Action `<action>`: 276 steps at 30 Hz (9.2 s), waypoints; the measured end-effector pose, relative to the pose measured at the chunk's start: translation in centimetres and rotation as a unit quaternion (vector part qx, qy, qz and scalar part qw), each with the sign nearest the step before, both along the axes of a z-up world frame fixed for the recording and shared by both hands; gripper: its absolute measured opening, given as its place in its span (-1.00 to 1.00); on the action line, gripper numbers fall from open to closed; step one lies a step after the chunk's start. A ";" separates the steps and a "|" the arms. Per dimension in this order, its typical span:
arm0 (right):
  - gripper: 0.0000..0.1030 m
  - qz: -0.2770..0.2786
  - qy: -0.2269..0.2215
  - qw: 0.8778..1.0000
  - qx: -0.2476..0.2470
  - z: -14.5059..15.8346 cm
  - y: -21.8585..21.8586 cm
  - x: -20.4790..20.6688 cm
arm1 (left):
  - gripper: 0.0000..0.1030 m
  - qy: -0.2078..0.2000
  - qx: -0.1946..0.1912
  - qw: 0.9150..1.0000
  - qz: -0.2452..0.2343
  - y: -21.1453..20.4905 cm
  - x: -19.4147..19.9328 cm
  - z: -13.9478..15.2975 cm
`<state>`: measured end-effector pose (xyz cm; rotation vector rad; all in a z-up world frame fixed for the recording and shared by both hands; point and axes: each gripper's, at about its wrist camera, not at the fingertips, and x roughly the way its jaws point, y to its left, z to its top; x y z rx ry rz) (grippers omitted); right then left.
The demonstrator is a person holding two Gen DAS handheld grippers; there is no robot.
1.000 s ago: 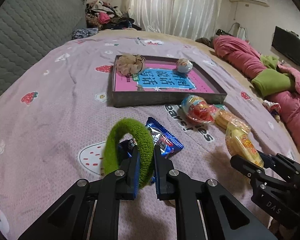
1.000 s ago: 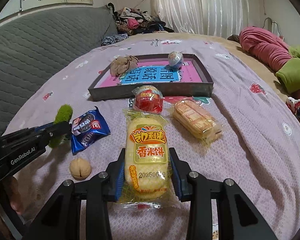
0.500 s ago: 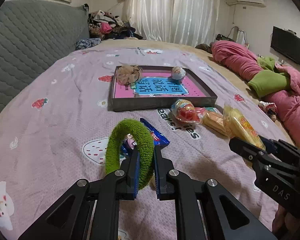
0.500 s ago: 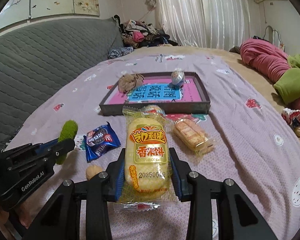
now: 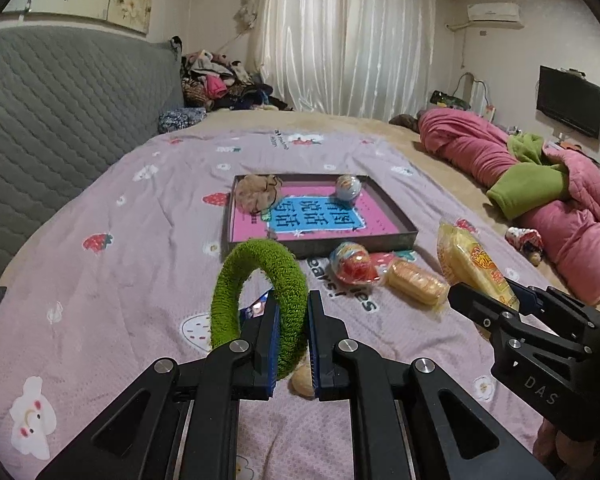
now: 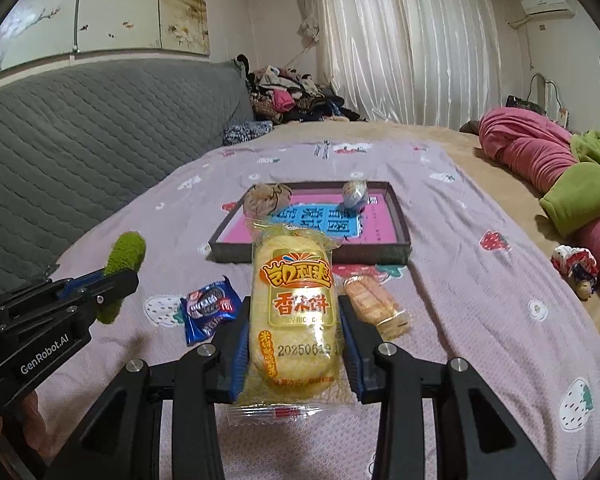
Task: Organize objects
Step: 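Lift and carry the hair tie and bread snack toward the tray with both tools, then lower the hair tie and bread snack onto the book in the tray, then open both tools to release the hair tie and bread snack, then withdraw both tools from the tray toward the walnut and biscuit pack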
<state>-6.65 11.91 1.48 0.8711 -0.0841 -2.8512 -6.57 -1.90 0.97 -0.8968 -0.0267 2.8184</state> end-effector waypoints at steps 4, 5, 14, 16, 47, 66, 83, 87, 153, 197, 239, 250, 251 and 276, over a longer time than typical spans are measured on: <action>-0.24 0.000 0.014 1.000 -0.002 0.8 0.3 0.5 | -0.77 0.009 -0.002 1.000 -0.002 0.5 0.3 0.9; -0.24 0.000 0.016 1.000 -0.002 1.0 0.3 0.6 | -0.77 0.011 -0.002 1.000 -0.004 0.7 0.5 1.1; -0.24 -0.002 0.043 0.999 -0.008 3.1 1.0 1.6 | -0.77 0.031 -0.005 0.999 -0.018 1.7 0.4 3.6; -0.24 -0.003 0.046 0.999 -0.008 3.4 1.1 1.6 | -0.77 0.032 -0.004 0.999 -0.024 1.9 0.3 4.0; -0.24 -0.010 0.115 0.993 0.025 13.6 2.3 -4.8 | -0.76 0.063 -0.021 0.997 -0.045 4.4 -9.2 11.7; -0.24 0.008 0.127 0.992 0.017 12.5 2.4 -15.1 | -0.76 0.077 -0.025 0.996 -0.032 5.8 -20.8 10.1; -0.24 -0.004 0.047 0.999 0.021 3.0 5.0 -25.9 | -0.76 0.007 -0.013 1.000 -0.028 5.2 -31.3 -0.2; -0.24 -0.016 0.005 0.999 0.029 0.0 6.3 -28.3 | -0.76 -0.020 -0.019 0.999 -0.034 5.7 -32.7 -3.1; -0.23 0.018 -0.170 0.978 0.118 -9.7 4.3 -31.6 | -0.53 -0.182 -0.025 0.982 -0.049 5.3 -35.1 -10.5; 0.50 -0.009 -0.088 0.993 0.080 -4.0 5.5 -28.9 | 1.00 -0.132 0.016 0.990 -0.040 3.3 -32.4 -5.1; 0.98 -0.014 0.085 0.991 0.101 15.4 2.8 -1.5 | 1.00 0.007 0.013 1.000 -0.005 0.3 -3.9 13.6; 0.98 -0.025 0.092 0.990 0.104 16.6 3.8 4.8 | 1.00 0.013 0.000 1.000 -0.005 1.9 2.1 14.4; 0.98 -0.026 0.090 0.990 0.105 16.5 3.9 5.1 | 1.00 0.012 -0.002 1.000 -0.003 1.9 2.5 14.4; 0.98 -0.025 0.037 0.994 0.101 10.9 4.1 6.1 | 1.00 -0.027 -0.022 0.999 0.001 3.0 4.0 8.7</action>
